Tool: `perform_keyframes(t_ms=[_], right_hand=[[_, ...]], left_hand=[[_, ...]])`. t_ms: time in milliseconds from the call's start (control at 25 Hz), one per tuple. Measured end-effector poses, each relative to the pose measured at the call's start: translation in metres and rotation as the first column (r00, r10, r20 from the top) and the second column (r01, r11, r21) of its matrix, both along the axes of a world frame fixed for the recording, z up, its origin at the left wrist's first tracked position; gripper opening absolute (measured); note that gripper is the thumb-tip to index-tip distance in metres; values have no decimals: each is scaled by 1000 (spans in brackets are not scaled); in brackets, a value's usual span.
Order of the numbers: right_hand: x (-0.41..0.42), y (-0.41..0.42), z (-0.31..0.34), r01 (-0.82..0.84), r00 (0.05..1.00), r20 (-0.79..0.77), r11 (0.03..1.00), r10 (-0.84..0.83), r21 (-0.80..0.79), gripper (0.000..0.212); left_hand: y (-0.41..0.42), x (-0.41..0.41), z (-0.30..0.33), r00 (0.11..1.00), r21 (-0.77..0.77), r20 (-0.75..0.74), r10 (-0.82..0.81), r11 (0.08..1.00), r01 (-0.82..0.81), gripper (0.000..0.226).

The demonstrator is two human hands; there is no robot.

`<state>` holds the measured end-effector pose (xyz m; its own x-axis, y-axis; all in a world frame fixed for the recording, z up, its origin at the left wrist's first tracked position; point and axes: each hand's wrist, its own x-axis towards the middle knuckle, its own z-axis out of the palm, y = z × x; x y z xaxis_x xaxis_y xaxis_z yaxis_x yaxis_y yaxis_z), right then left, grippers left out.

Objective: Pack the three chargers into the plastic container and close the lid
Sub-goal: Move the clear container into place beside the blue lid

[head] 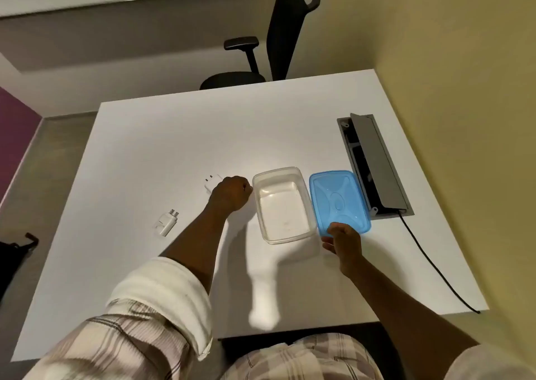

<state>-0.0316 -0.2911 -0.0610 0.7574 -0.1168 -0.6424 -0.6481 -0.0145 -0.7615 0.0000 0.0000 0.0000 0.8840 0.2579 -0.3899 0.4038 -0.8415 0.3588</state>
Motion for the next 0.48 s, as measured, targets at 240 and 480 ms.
perform_keyframes(t_ms=[240, 480], right_hand=[[2, -3, -5, 25, 980, -198, 968, 27, 251, 18], [7, -6, -5, -91, 949, -248, 924, 193, 371, 29]], left_hand=[[-11, 36, -16, 999, 2, -21, -39, 999, 39, 54], [-8, 64, -40, 990, -52, -119, -70, 997, 64, 64]])
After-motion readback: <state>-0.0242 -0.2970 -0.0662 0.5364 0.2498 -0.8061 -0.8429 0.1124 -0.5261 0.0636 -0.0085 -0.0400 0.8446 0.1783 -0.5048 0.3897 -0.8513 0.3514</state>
